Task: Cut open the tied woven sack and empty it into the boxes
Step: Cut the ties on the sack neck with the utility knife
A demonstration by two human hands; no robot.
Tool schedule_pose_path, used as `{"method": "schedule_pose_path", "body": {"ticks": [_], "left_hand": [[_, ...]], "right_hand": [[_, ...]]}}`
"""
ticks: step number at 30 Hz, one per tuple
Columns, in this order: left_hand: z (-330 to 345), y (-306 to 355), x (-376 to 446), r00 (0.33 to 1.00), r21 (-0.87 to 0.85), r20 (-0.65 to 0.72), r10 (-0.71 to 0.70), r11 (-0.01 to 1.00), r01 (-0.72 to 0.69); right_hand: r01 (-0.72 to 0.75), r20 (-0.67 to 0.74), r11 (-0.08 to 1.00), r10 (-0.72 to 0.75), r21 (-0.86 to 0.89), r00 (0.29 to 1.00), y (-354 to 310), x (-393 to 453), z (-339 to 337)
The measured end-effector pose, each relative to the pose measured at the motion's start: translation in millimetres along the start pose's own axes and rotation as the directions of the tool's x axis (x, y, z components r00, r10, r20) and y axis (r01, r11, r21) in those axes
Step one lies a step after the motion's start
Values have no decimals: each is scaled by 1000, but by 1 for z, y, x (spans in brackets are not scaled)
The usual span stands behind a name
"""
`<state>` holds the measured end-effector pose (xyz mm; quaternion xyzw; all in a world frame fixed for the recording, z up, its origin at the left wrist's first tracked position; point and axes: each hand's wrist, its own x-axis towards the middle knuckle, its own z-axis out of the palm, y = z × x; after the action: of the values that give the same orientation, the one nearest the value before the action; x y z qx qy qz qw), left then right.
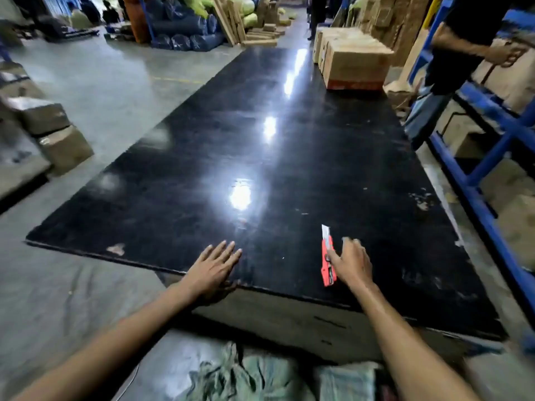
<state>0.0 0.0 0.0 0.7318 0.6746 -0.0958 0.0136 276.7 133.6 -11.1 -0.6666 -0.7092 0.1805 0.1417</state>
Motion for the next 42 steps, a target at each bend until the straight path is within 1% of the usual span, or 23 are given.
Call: {"method": "schedule_pose_path", "body": {"ticks": [1, 2, 3, 4, 8, 11, 12, 13, 14, 15, 16, 17, 18, 20, 24, 26, 29, 32, 34, 37, 39, 40, 42], "left_hand": [[16, 0, 3, 998, -53, 66, -19, 998, 22], [24, 2, 2, 979, -97, 204, -29, 994, 50], [35, 3, 0, 953, -105, 302, -39, 992, 73], [40, 3, -2, 932, -116, 359, -49, 988, 97], [48, 4, -1, 932, -186, 360, -36, 976, 110], [50, 0, -2, 936, -268, 352, -21, 956, 122], [50, 0, -5, 939, -310, 342, -14, 942, 127], [51, 2, -9, 952, -358, 306, -24, 923, 138], [50, 5, -12, 971, -413, 233, -49, 899, 145], [52, 10, -20, 989, -472, 128, -73, 873, 125], [58, 13, -33, 997, -517, 37, -70, 852, 79], [67, 17, -47, 997, -549, -21, -68, 835, 45], [80, 20, -62, 997, -573, -39, -62, 819, 28], [117, 24, -93, 1000, -613, 11, -17, 790, 20], [193, 14, -132, 966, -699, 254, 38, 698, 156], [231, 12, -151, 943, -743, 331, 29, 624, 241], [287, 19, -183, 897, -785, 441, -22, 475, 398], [346, 39, -195, 857, -777, 514, -39, 401, 485], [386, 55, -189, 854, -789, 519, -34, 364, 495], [456, 80, -168, 891, -820, 452, -45, 374, 434], [495, 96, -146, 897, -833, 439, -55, 349, 430], [520, 103, -133, 884, -830, 463, -60, 320, 456], [567, 118, -99, 841, -821, 530, -104, 186, 540]], "right_hand": [[-69, 11, 997, 69, 46, 998, 3, 2, 9], [-121, -6, 989, 122, 87, 992, 5, 2, 17], [-139, -15, 984, 142, 112, 990, 6, 2, 25], [-160, -15, 979, 163, 130, 987, 6, -1, 31], [-226, -9, 949, 234, 221, 972, 5, 4, 40], [-270, 96, 932, 254, 241, 962, 5, 7, 41], [-277, 130, 917, 250, 285, 960, 2, -1, 41], [-291, 174, 868, 240, 403, 955, 0, -8, 39], [-308, 223, 775, 219, 552, 950, -2, -15, 34], [-329, 266, 659, 198, 677, 943, -5, -28, 29], [-344, 293, 544, 181, 765, 939, -9, -46, 28], [-341, 295, 464, 171, 818, 940, -11, -64, 30], [-327, 278, 416, 176, 849, 944, -12, -82, 33], [-305, 235, 371, 222, 877, 946, -12, -123, 46], [-305, 199, 297, 337, 905, 920, -4, -203, 98], [-327, 201, 298, 383, 897, 902, 6, -236, 141], [-435, 242, 340, 483, 834, 841, 33, -279, 219], [-531, 317, 369, 502, 763, 805, 66, -313, 297], [-550, 330, 389, 502, 739, 799, 85, -324, 344], [-568, 311, 431, 533, 701, 787, 124, -324, 413], [-547, 272, 523, 512, 653, 815, 151, -315, 450], [-515, 247, 572, 482, 639, 841, 167, -309, 467], [-435, 189, 677, 408, 594, 893, 194, -288, 495]]}}
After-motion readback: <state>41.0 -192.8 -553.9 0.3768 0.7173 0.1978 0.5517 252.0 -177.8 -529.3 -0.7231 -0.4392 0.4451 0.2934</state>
